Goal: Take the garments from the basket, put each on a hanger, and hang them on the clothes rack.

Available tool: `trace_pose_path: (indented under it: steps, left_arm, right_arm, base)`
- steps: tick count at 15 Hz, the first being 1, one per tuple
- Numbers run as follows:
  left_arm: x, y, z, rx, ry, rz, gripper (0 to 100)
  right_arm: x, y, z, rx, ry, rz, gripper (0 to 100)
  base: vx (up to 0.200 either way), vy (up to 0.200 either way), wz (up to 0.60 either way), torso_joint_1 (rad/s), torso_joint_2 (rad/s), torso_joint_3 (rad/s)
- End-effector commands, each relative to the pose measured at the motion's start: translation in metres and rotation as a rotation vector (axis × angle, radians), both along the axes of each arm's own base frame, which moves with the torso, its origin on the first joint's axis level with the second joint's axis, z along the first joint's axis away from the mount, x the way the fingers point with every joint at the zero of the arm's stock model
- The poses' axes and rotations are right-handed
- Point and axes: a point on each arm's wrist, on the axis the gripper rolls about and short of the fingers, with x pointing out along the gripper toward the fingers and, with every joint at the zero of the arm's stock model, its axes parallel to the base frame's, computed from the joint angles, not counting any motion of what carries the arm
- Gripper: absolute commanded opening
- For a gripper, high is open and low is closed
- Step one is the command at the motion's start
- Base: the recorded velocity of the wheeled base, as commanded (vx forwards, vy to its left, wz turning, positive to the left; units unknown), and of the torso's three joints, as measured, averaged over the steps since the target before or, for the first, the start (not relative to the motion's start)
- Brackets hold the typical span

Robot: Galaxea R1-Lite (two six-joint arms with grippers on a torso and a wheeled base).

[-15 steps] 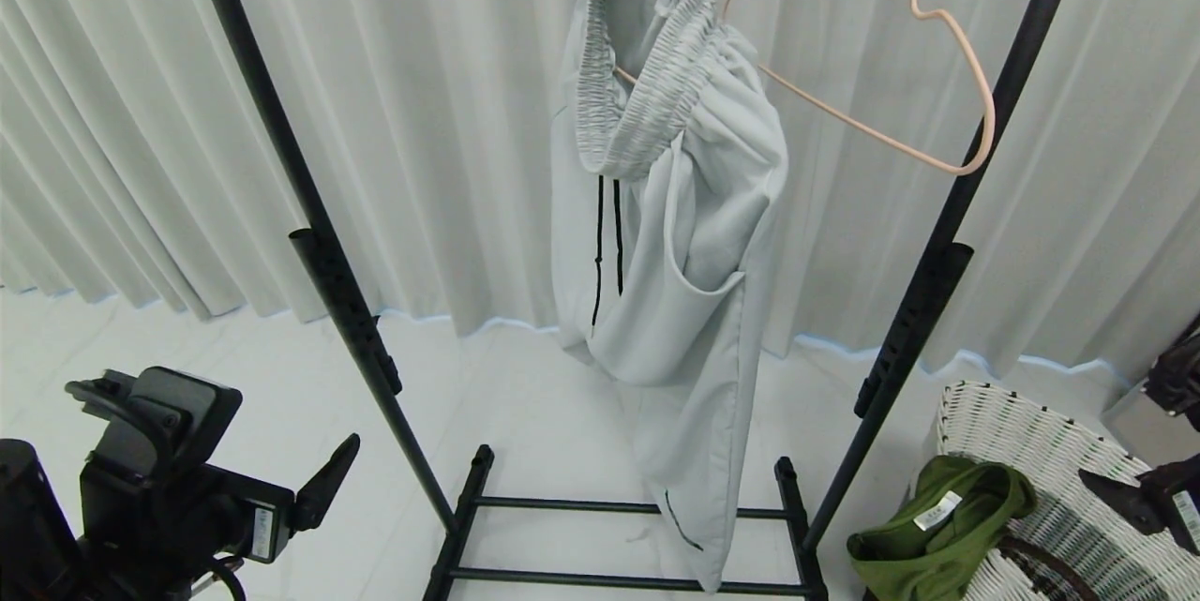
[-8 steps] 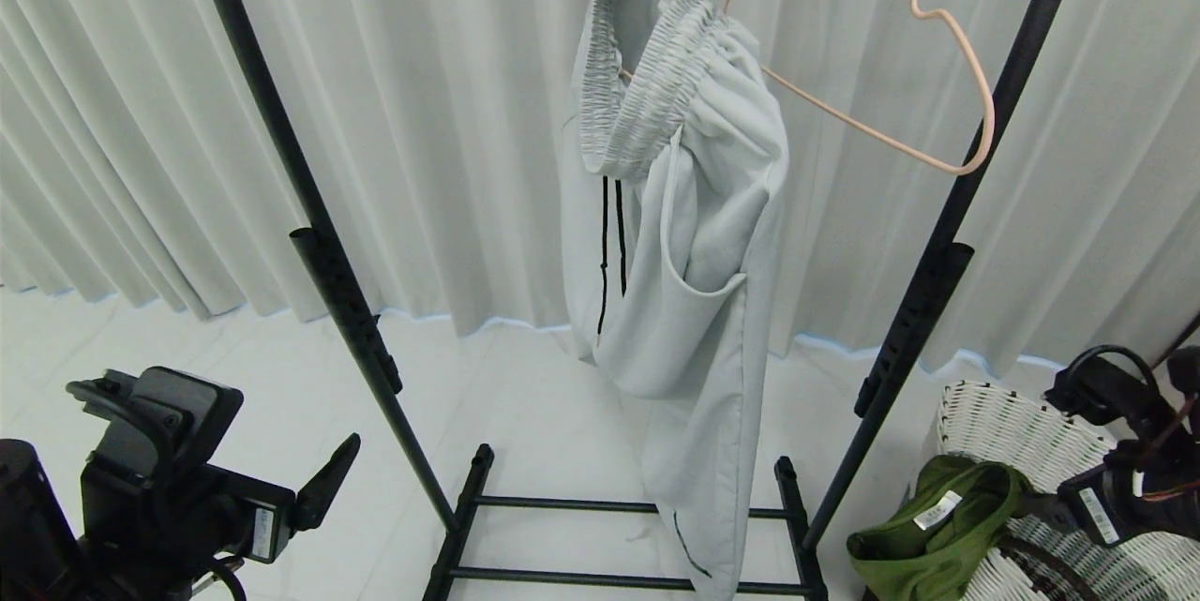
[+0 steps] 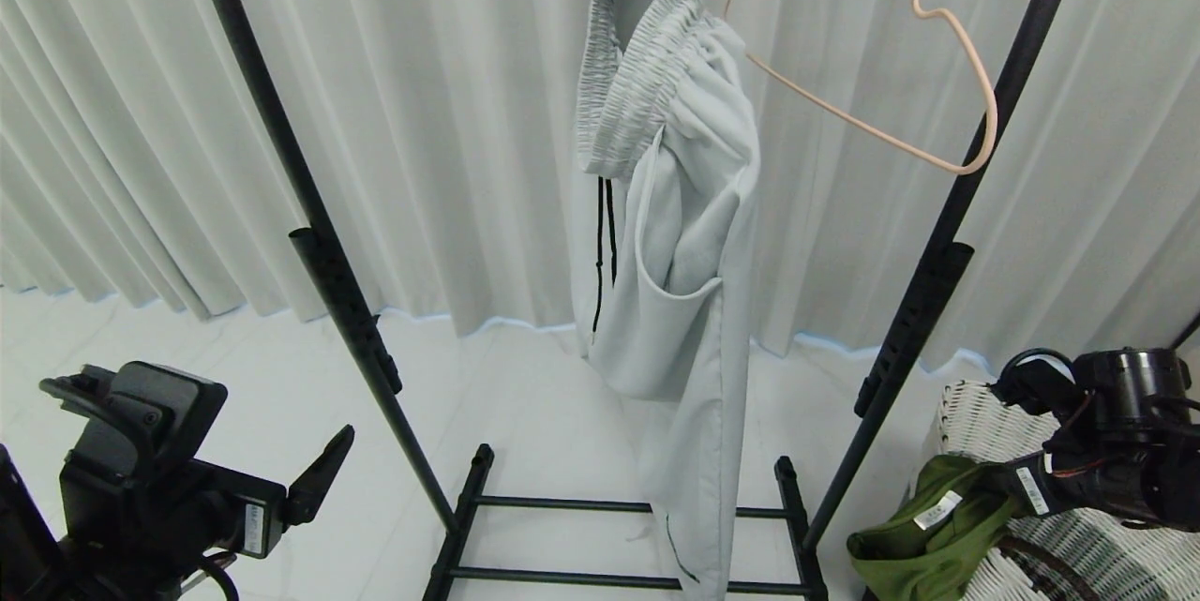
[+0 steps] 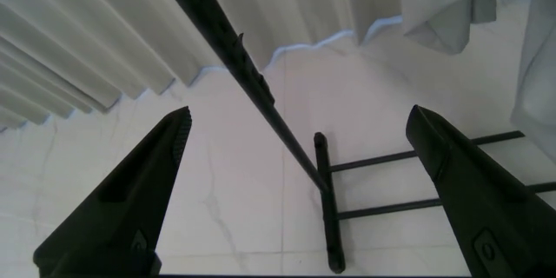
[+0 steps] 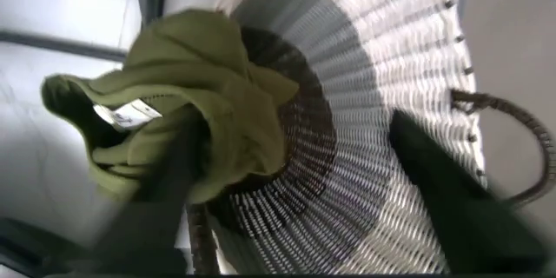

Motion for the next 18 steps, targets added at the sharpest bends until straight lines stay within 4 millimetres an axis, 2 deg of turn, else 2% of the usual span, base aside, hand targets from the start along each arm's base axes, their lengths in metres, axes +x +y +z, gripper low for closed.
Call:
trace_pose_path:
  steps: [1,4,7,9,12,15,18]
  left_arm:
    - [0.000,0.000,0.000,-0.001,-0.002,-0.001,100]
    - [-0.001,-0.001,0.000,-0.004,0.000,-0.013,100]
    - [0.000,-0.003,-0.001,-0.001,0.003,-0.022,100]
    - [-0.001,-0.003,-0.002,0.005,0.012,-0.025,100]
    - [0.000,-0.003,-0.003,0.015,0.014,-0.028,100]
    - [0.000,-0.004,-0.003,0.014,0.016,-0.037,100]
    - [0.000,-0.006,-0.004,0.015,0.022,-0.045,100]
  right_arm:
    - [0.003,0.000,-0.009,-0.003,0.033,0.000,0]
    - [-0.002,0.004,0.003,-0.003,-0.009,0.006,0]
    - [-0.012,0.018,0.034,0.016,-0.124,0.055,0]
    - [-0.031,0.038,0.068,0.036,-0.257,0.150,0]
    - [-0.067,0.059,0.102,0.058,-0.329,0.280,0]
    - [-0.098,0.077,0.126,0.086,-0.368,0.422,0]
    - [-0.110,0.088,0.142,0.113,-0.402,0.501,0]
  base:
    - [0.000,0.000,0.00,0.000,0.00,0.000]
    - [0.000,0.000,0.00,0.000,0.00,0.000]
    - [0.000,0.000,0.00,0.000,0.00,0.000]
    - [0.000,0.000,0.00,0.000,0.00,0.000]
    - [-0.200,0.000,0.00,0.010,0.00,-0.001]
    - [-0.200,0.000,0.00,-0.002,0.00,0.004]
    - [-0.200,0.000,0.00,-0.001,0.00,0.005]
